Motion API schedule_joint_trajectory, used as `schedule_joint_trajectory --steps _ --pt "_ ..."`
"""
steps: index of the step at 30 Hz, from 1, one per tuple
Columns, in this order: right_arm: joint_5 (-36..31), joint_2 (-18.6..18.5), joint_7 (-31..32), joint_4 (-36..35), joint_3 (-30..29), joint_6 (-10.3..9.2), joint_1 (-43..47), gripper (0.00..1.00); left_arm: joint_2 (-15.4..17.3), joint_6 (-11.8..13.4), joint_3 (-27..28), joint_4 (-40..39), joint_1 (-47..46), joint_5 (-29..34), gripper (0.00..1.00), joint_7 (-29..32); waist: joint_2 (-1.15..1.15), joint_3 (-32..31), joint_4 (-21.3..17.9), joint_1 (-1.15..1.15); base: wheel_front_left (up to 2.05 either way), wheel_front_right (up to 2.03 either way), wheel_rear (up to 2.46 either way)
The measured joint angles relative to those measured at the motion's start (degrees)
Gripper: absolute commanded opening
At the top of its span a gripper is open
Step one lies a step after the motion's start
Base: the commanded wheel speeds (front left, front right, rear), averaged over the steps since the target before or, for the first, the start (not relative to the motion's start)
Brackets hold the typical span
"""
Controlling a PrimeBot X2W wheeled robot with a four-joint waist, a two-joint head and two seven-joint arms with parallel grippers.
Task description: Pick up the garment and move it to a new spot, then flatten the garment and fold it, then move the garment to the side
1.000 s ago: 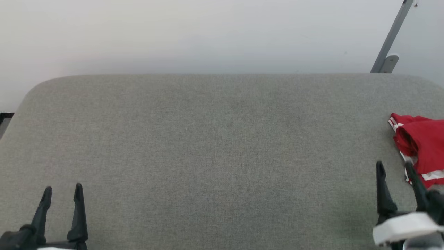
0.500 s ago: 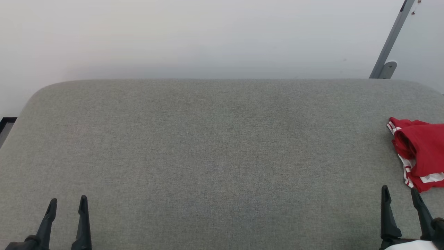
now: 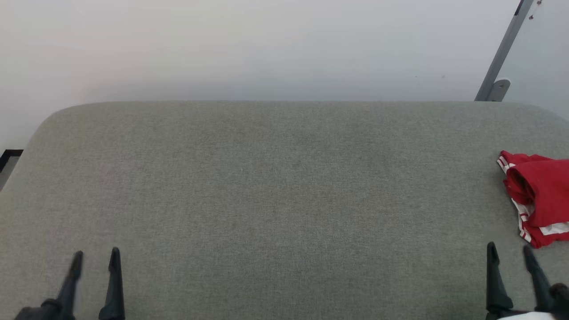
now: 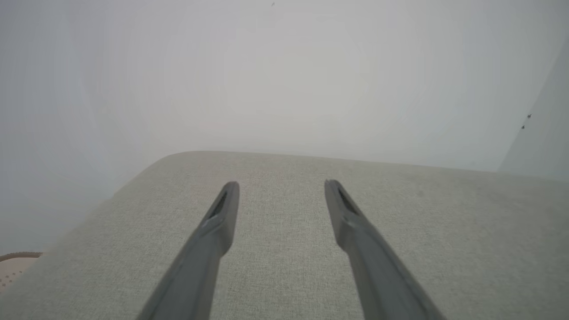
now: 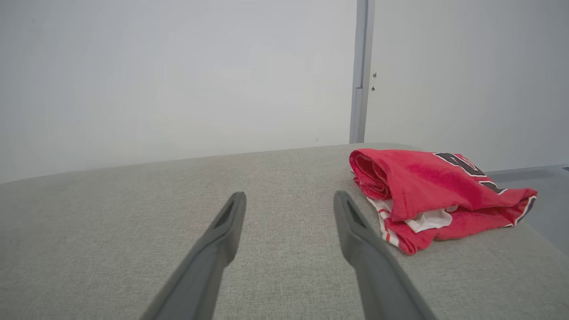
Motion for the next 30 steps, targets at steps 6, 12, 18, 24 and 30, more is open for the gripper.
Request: schedule_joint_trajectory --steps 6,12,18,24,30 --pt "0.6 0.8 0.6 3.1 0.3 0.0 0.6 0.0 -1.9 0.0 -0.7 3.0 0.6 -0.9 0.0 0.4 0.0 0.0 0.0 0.0 0.0 0.0 0.0" --pt "7.0 0.8 2.4 3.6 0.4 0.0 0.2 0.0 -2.3 0.0 -0.8 3.9 0.0 -6.7 0.0 1.9 0.0 0.1 -0.3 0.0 0.0 0.0 0.0" --pt "13.4 0.8 3.8 3.8 0.8 0.0 -1.0 0.0 -2.6 0.0 -0.8 4.7 -1.3 -12.8 0.0 3.6 0.0 0.1 -0.5 0.0 0.0 0.0 0.0" --pt "19.4 0.8 5.3 4.1 1.3 0.0 -2.1 0.0 -3.1 0.0 -0.8 5.4 -2.6 -18.3 0.0 5.0 0.0 0.2 -0.7 0.0 0.0 0.0 0.0" --pt "24.8 0.8 6.6 4.4 1.7 0.0 -3.1 0.0 -3.7 0.0 -0.8 6.1 -3.8 -23.4 0.0 6.5 0.0 0.3 -0.9 0.0 0.0 0.0 0.0"
